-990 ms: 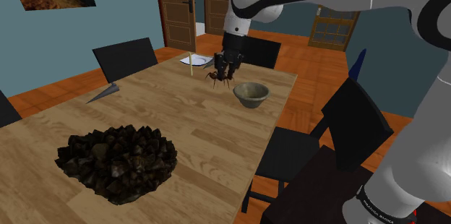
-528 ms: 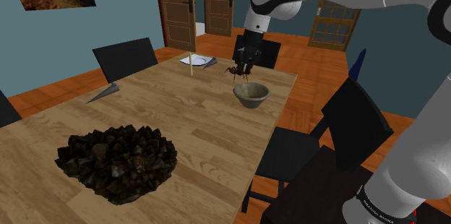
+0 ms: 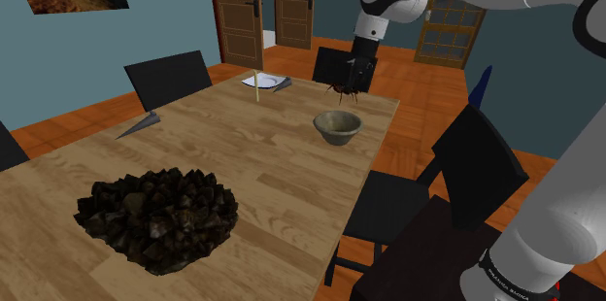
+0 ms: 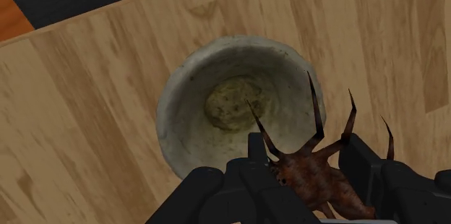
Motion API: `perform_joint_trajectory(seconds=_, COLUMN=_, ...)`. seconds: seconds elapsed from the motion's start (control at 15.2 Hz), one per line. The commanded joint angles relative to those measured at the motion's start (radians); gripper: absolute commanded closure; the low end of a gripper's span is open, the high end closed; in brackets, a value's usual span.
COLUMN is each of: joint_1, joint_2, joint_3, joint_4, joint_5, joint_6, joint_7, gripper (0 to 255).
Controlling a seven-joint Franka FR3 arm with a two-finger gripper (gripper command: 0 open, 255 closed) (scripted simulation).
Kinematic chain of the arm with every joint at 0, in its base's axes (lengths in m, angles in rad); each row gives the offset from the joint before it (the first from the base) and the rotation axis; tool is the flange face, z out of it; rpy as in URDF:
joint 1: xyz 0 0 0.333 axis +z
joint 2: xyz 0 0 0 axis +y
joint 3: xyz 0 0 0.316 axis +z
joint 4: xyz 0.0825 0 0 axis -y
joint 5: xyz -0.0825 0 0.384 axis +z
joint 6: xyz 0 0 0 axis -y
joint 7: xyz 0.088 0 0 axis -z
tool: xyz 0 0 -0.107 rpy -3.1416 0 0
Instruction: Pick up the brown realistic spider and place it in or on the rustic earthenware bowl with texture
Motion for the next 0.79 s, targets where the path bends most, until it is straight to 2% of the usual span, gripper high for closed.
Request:
perform_joint_trajectory(seconds=0.0, joint_1=-0.005, joint_2=0.002, joint_3=-0.006, joint_4=-0.017, joint_5=0.001, joint_6=0.015, joint_7=-0.017, gripper=255)
perform_joint_trajectory(seconds=0.73, joint_1=-0.003, joint_2=0.024, joint_3=-0.003, joint_4=-0.138, joint_5=0.013, joint_6=0.156, joint_7=-0.047, gripper=255)
